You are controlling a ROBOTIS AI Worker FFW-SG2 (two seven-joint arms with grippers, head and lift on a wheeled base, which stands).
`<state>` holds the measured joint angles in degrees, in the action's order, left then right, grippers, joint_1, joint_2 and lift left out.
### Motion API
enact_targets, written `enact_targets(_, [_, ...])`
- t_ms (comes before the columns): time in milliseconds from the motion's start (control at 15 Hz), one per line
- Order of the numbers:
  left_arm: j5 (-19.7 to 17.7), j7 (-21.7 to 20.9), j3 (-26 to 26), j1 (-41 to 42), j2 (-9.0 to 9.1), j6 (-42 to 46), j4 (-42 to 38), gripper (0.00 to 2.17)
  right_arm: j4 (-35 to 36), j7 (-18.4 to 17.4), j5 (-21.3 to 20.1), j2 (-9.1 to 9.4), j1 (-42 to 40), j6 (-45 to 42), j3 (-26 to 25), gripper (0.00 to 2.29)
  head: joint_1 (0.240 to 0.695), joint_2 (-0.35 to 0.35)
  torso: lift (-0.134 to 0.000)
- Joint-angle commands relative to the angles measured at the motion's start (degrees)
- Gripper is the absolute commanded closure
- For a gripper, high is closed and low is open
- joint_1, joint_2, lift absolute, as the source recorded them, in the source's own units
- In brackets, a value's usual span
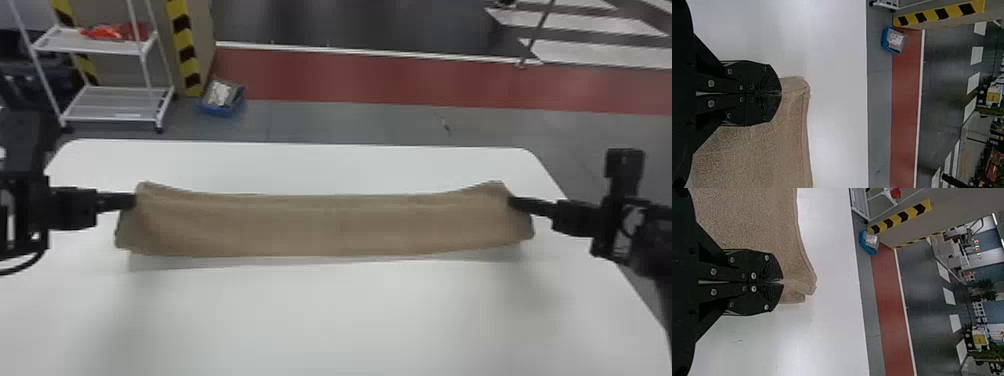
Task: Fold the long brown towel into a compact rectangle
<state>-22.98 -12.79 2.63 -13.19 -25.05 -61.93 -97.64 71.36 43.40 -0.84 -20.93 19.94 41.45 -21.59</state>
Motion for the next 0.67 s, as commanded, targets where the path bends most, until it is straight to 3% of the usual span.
enact_targets(0, [0.1, 0.1, 0.1, 0.0, 0.00, 0.6, 0.4, 1.67, 0.0, -0.2, 0.0, 0.10, 0.0, -0.2, -0.3, 1.30, 0.695, -0.122, -0.123])
enact_targets(600, [1.1, 1.0, -1.6, -0.5, 0.70, 4.0, 2.5, 1.67, 0.0, -1.4, 0.0, 0.71, 0.0, -1.6, -1.2, 1.30, 0.695, -0.128, -0.123])
